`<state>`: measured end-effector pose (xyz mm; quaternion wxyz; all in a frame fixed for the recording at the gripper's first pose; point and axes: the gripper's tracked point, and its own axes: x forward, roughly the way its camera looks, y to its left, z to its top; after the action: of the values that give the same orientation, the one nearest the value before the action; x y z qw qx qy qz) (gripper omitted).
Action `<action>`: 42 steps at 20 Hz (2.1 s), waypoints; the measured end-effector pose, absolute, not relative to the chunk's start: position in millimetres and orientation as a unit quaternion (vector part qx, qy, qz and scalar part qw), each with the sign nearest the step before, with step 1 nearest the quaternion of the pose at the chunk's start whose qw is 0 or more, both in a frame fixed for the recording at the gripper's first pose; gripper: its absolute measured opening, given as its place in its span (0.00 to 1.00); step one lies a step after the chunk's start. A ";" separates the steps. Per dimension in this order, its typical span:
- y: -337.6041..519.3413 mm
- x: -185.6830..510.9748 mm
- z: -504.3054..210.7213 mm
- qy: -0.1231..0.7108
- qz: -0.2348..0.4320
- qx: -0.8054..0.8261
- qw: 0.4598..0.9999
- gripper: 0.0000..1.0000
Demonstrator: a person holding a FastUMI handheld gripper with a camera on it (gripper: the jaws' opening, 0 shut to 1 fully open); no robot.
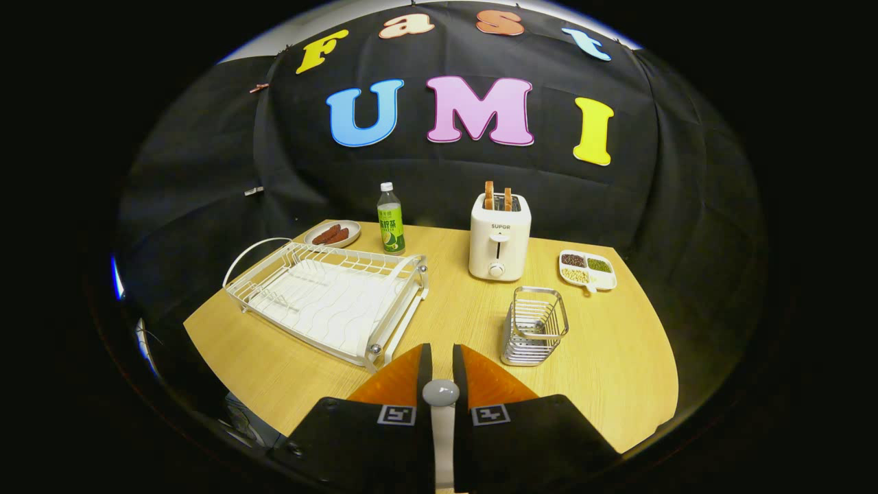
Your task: Take the plate from the dish rack, then take the spoon from the basket and place it into the plate.
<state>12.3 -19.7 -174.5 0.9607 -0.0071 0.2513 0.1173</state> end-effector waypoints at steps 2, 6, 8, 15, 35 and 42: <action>-23.2 13.5 -184.9 0.253 0.102 -0.001 0.962 0.15; -22.6 4.9 -198.0 0.257 0.079 0.037 0.962 0.17; -23.5 4.4 -202.5 0.273 0.079 0.043 0.958 0.18; -27.0 -17.5 -227.3 0.326 0.085 0.070 0.939 0.22; -74.8 23.5 -38.8 0.175 0.101 0.065 0.977 0.98; -90.0 6.6 54.3 0.087 0.081 0.069 0.990 0.98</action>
<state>6.6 -90.0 54.3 0.9904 0.0693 0.0873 0.0813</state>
